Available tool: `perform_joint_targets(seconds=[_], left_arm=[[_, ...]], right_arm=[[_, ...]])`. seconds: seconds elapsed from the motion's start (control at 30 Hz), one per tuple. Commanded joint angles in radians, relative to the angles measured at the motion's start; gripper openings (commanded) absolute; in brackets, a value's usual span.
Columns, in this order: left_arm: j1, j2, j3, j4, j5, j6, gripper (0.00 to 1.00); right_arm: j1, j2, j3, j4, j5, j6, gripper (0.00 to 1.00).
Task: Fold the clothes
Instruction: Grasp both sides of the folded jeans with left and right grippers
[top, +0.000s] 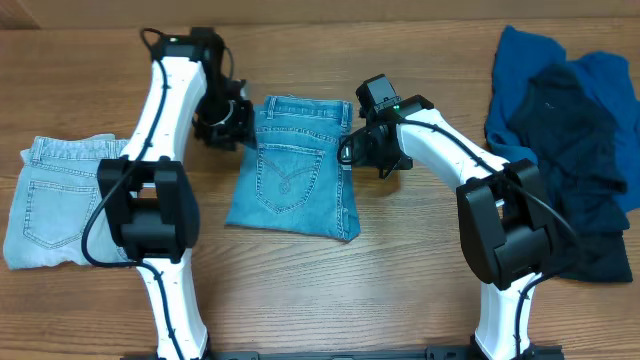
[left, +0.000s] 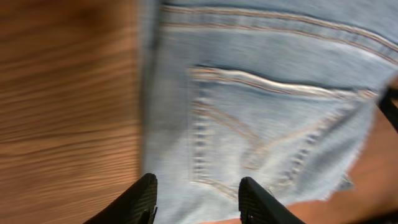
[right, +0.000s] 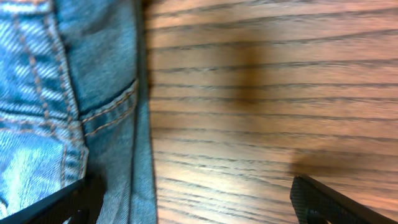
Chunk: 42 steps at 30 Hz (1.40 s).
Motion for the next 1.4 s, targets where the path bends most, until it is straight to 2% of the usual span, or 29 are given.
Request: perform_joint_targets(seconds=[0.0, 0.07, 0.2, 0.3, 0.4, 0.47, 0.73, 0.83, 0.97, 1.17, 1.27, 1.37], left_arm=[[0.064, -0.011, 0.013, 0.022, -0.09, -0.051, 0.51], [0.077, -0.011, 0.013, 0.037, -0.09, -0.04, 0.56], [0.079, -0.011, -0.001, 0.071, -0.038, 0.058, 0.57], [0.079, -0.011, -0.033, 0.108, -0.038, 0.06, 0.59], [0.079, -0.011, -0.112, 0.168, -0.036, 0.062, 0.62], [0.079, -0.011, -0.172, 0.205, 0.017, 0.097, 0.62], [0.079, -0.011, -0.326, 0.323, 0.096, 0.14, 0.63], [0.079, -0.011, -0.384, 0.362, 0.171, 0.167, 0.64], [0.079, -0.011, -0.44, 0.397, 0.174, 0.171, 0.66], [0.079, -0.011, -0.473, 0.417, 0.234, 0.207, 0.67], [0.079, -0.011, -0.484, 0.425, 0.236, 0.208, 0.67], [0.079, -0.011, -0.507, 0.451, 0.251, 0.211, 0.67]], right_arm=[[-0.004, -0.014, 0.01, -0.005, -0.083, -0.079, 1.0], [-0.011, -0.015, 0.035, -0.018, -0.083, -0.079, 1.0], [-0.023, -0.039, 0.101, -0.06, -0.092, -0.076, 1.0], [-0.021, -0.056, 0.108, -0.073, -0.167, -0.127, 1.0], [-0.011, -0.053, 0.108, -0.1, -0.206, -0.131, 1.0], [-0.008, -0.041, 0.105, -0.103, -0.206, -0.131, 1.0], [-0.008, 0.037, 0.019, -0.074, -0.205, -0.131, 1.0], [-0.008, 0.118, 0.014, -0.09, -0.195, -0.131, 1.0], [-0.008, 0.226, 0.014, -0.119, -0.195, -0.131, 1.0], [-0.01, 0.242, 0.014, -0.119, -0.195, -0.131, 1.0], [-0.009, 0.242, 0.014, -0.13, -0.115, -0.069, 0.99], [-0.009, 0.243, 0.014, -0.143, -0.047, -0.069, 0.99]])
